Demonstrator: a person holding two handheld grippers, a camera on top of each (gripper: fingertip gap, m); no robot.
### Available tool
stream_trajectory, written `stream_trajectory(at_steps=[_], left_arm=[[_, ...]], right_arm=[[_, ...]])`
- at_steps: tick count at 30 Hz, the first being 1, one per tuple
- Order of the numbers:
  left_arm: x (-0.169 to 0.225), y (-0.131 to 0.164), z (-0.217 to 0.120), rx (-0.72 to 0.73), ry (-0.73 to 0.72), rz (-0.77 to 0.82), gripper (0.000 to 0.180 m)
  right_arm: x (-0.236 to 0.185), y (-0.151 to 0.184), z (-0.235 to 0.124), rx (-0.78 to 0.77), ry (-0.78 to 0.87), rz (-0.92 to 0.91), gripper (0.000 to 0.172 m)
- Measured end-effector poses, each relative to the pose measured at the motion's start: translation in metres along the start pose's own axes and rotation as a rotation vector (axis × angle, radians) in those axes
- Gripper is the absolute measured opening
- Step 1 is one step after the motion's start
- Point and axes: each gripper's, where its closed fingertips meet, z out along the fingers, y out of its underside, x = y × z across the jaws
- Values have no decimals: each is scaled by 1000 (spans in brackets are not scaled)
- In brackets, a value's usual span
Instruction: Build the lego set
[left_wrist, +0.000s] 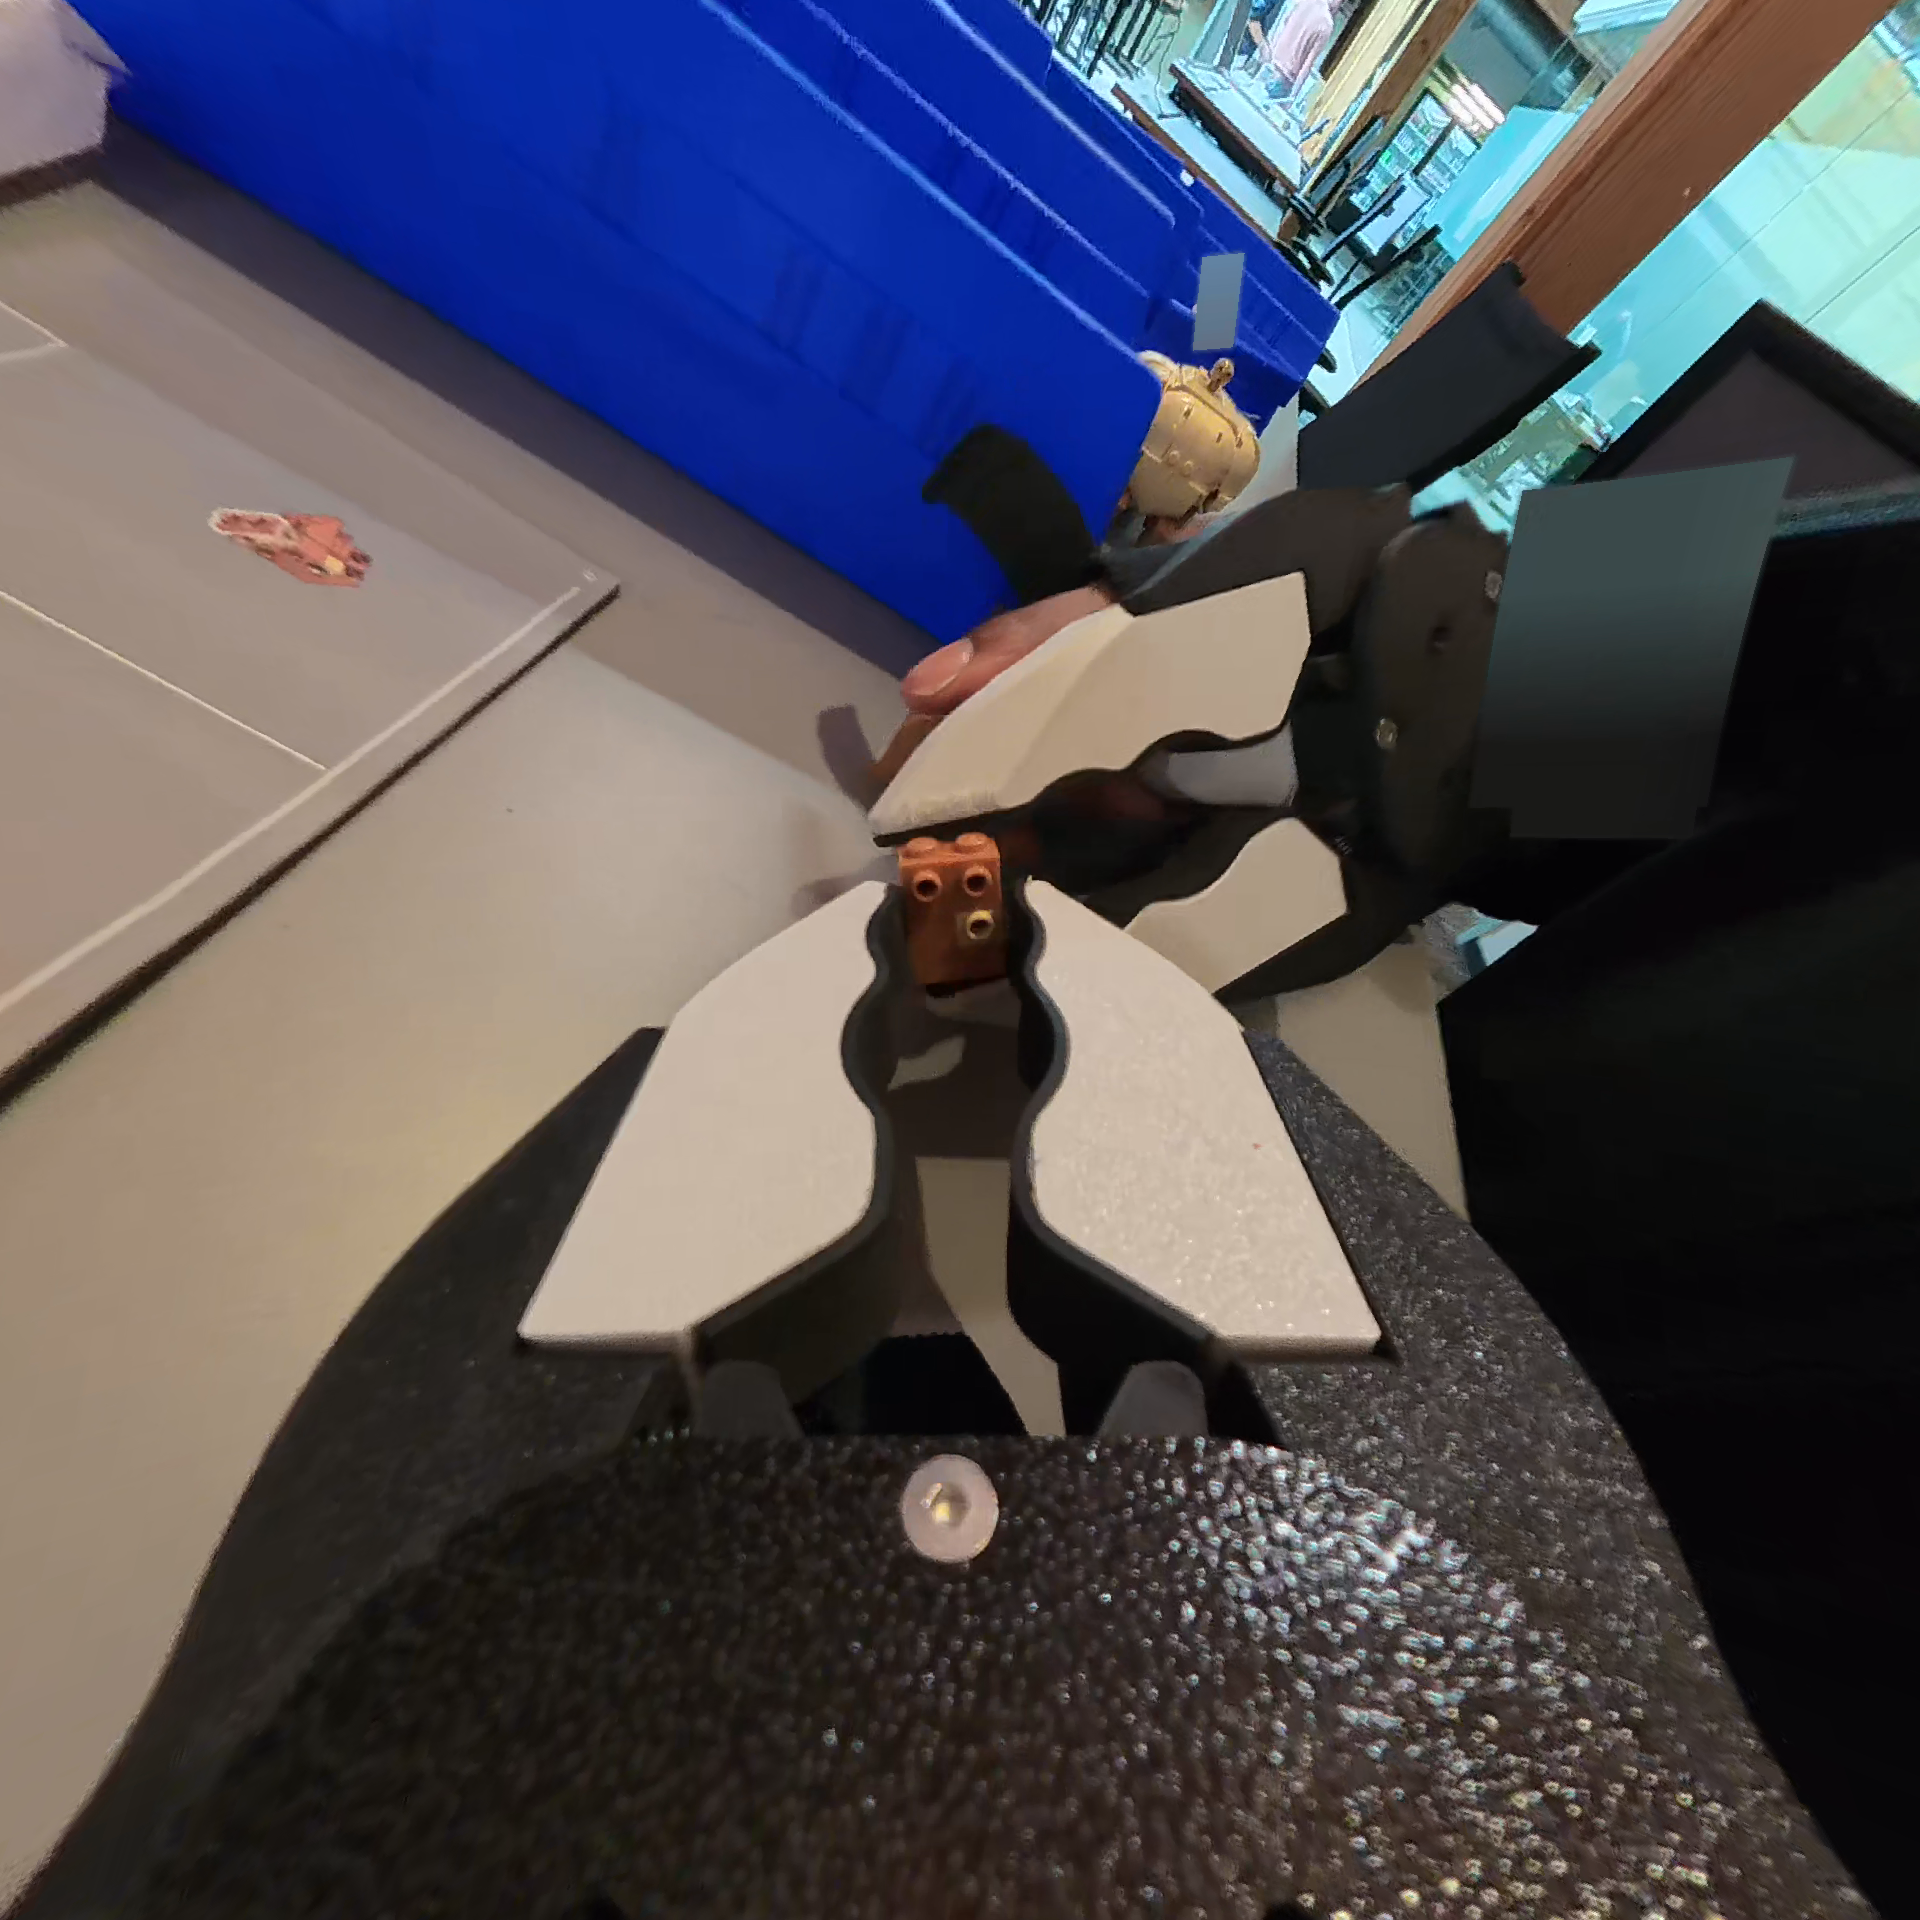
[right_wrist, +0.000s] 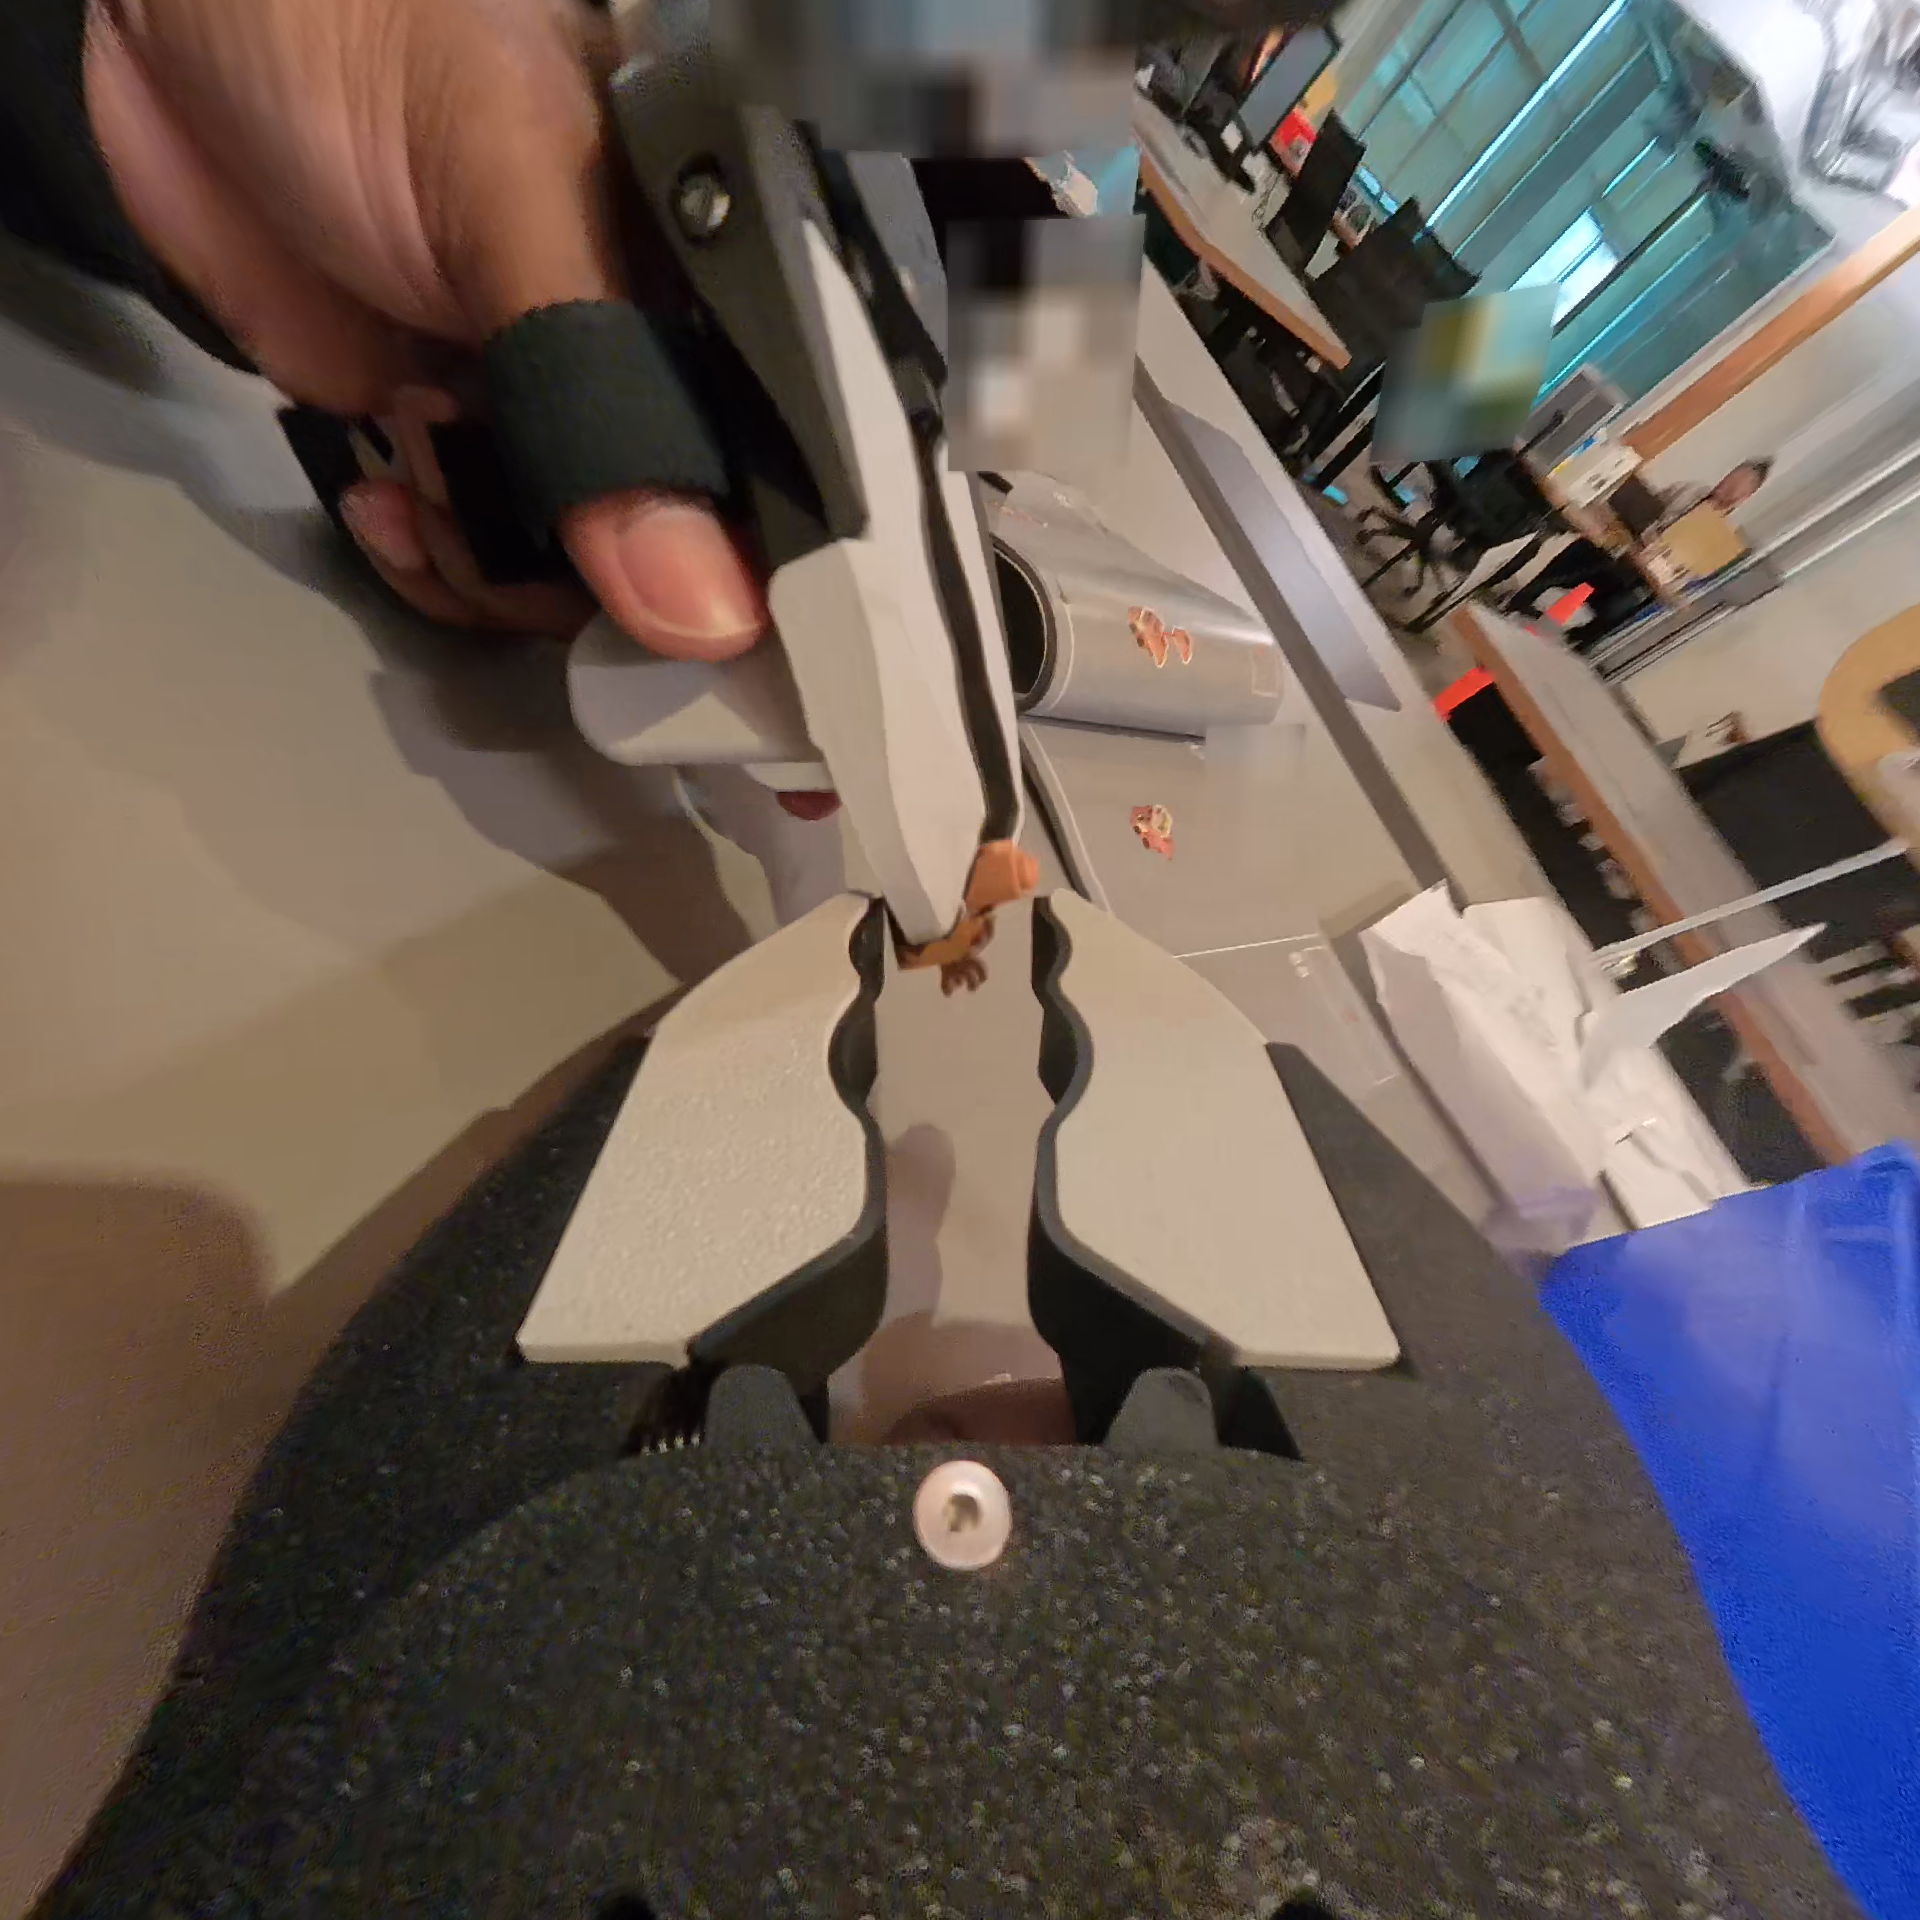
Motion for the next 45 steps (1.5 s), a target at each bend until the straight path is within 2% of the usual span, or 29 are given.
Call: stream_trajectory(at_steps=[4, 7, 17, 26, 33, 37, 42, 45], left_arm=[[-5, -8, -12, 43, -6, 158, 18], [-4, -21, -26, 126, 5, 284, 18], [-5, -42, -53, 326, -76, 553, 18], [-4, -49, -66, 416, -71, 559, 18], [-1, -43, -60, 371, -97, 607, 18], [1, -39, -56, 345, -105, 630, 18], [1, -39, -55, 339, -112, 631, 18], [0, -39, -55, 339, -118, 622, 18]], right_arm=[[8, -3, -6, 6, -56, 233, 30], [13, -6, -13, 0, -87, 334, 31], [9, 7, -11, -37, -132, 386, 25], [18, 9, -17, -116, -131, 411, 22], [20, 26, -48, -326, -163, 239, 16], [14, 43, -69, -416, -170, 236, 15], [18, 44, -84, -390, -84, 297, 15], [6, 56, -92, -456, -93, 293, 14]])
